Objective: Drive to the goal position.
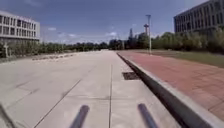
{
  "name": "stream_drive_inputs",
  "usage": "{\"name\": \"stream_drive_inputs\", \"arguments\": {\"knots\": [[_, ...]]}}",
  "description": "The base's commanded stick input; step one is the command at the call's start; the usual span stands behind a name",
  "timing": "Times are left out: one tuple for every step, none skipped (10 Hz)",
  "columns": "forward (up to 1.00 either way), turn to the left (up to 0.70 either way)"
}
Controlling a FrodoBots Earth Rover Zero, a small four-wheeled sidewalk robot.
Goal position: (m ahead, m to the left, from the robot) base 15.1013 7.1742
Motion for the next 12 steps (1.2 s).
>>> {"name": "stream_drive_inputs", "arguments": {"knots": [[0.70,0.00],[0.70,0.00],[0.70,0.00],[0.70,0.00],[0.70,0.00],[0.70,0.00],[0.70,0.00],[0.70,0.00],[0.70,0.00],[0.70,0.00],[0.70,-0.16],[0.70,-0.30]]}}
